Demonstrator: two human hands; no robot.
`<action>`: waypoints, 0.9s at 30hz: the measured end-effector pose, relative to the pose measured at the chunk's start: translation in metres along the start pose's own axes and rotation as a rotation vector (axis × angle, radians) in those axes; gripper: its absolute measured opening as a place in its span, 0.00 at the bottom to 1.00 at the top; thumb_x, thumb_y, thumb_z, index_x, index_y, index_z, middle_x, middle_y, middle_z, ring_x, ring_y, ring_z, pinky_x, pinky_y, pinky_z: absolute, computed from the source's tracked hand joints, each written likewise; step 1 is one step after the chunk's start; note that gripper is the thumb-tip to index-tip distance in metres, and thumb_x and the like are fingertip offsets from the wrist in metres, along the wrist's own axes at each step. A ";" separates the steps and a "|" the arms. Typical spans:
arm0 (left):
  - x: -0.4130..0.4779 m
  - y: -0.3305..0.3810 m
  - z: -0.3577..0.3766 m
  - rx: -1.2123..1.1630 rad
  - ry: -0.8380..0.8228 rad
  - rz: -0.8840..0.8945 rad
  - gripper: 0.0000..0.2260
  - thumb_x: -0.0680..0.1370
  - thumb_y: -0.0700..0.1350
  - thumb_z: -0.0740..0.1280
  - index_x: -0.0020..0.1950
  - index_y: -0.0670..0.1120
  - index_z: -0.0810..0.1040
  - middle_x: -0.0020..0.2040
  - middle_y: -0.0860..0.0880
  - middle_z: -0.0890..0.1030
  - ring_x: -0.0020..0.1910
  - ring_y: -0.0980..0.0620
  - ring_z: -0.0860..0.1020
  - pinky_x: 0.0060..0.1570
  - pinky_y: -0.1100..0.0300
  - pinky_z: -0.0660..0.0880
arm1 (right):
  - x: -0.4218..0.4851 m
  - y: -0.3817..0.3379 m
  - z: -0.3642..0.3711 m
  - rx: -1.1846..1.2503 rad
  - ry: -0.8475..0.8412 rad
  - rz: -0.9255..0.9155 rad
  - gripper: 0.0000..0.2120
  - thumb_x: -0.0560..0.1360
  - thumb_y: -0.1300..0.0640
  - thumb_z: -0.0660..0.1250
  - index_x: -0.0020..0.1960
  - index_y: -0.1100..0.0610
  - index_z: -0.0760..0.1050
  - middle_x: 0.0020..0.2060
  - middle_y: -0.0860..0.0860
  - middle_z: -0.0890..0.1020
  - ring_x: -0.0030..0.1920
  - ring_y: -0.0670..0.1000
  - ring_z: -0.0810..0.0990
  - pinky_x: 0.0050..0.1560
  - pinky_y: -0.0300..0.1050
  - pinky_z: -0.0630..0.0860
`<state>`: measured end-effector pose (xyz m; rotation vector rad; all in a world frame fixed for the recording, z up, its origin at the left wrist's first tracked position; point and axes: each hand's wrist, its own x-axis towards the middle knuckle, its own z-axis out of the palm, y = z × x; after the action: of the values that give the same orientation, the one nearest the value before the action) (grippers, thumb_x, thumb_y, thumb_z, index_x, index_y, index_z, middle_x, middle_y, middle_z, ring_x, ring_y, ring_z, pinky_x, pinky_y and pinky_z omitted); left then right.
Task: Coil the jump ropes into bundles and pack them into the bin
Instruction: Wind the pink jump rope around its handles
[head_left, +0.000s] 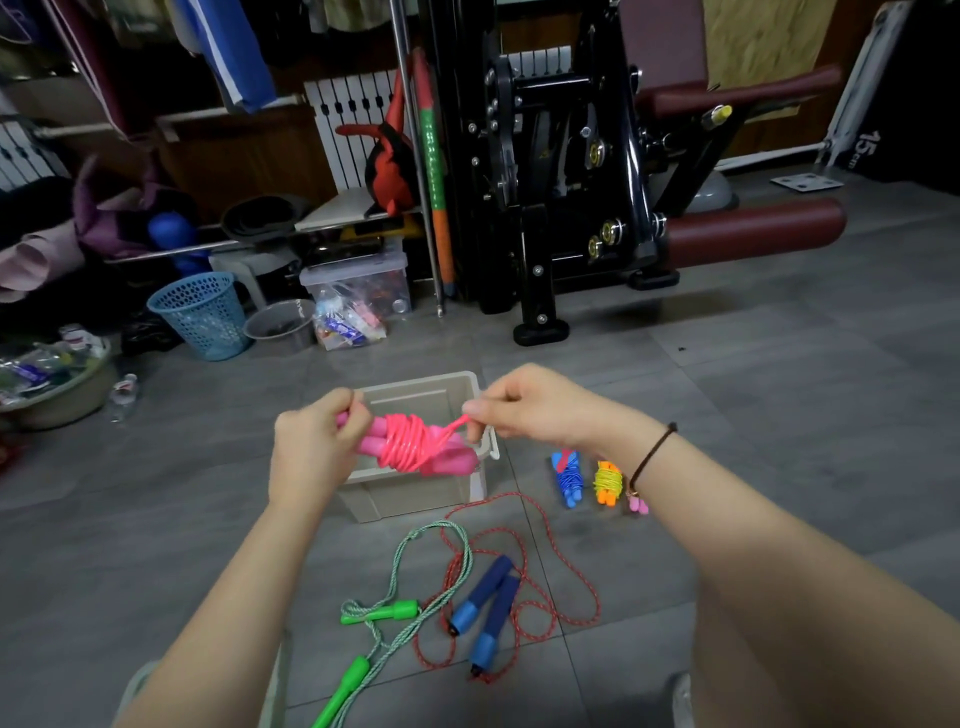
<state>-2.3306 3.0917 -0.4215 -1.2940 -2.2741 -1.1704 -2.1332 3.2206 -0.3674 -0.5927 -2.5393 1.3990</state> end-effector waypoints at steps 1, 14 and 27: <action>0.000 0.001 -0.002 -0.015 -0.020 0.059 0.15 0.71 0.56 0.55 0.26 0.52 0.63 0.22 0.49 0.60 0.27 0.41 0.63 0.27 0.65 0.61 | 0.000 0.003 -0.004 -0.015 0.013 -0.020 0.15 0.77 0.48 0.64 0.38 0.54 0.82 0.23 0.43 0.74 0.28 0.43 0.70 0.41 0.45 0.68; -0.016 0.048 -0.010 -0.770 -0.253 -0.251 0.24 0.81 0.39 0.57 0.25 0.46 0.77 0.22 0.50 0.75 0.22 0.54 0.70 0.24 0.65 0.65 | -0.004 0.016 -0.016 0.237 -0.106 -0.024 0.16 0.73 0.45 0.64 0.34 0.55 0.77 0.23 0.47 0.65 0.25 0.45 0.61 0.27 0.39 0.57; 0.006 0.016 -0.004 -0.485 0.289 -0.613 0.17 0.77 0.48 0.59 0.32 0.41 0.75 0.28 0.39 0.75 0.26 0.46 0.70 0.29 0.54 0.68 | 0.004 0.013 0.041 -0.011 -0.405 0.139 0.10 0.82 0.54 0.53 0.45 0.53 0.68 0.30 0.48 0.68 0.26 0.45 0.66 0.27 0.39 0.66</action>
<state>-2.3217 3.0967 -0.4076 -0.4691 -2.3013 -2.0556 -2.1474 3.1972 -0.4004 -0.5431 -2.8614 1.7054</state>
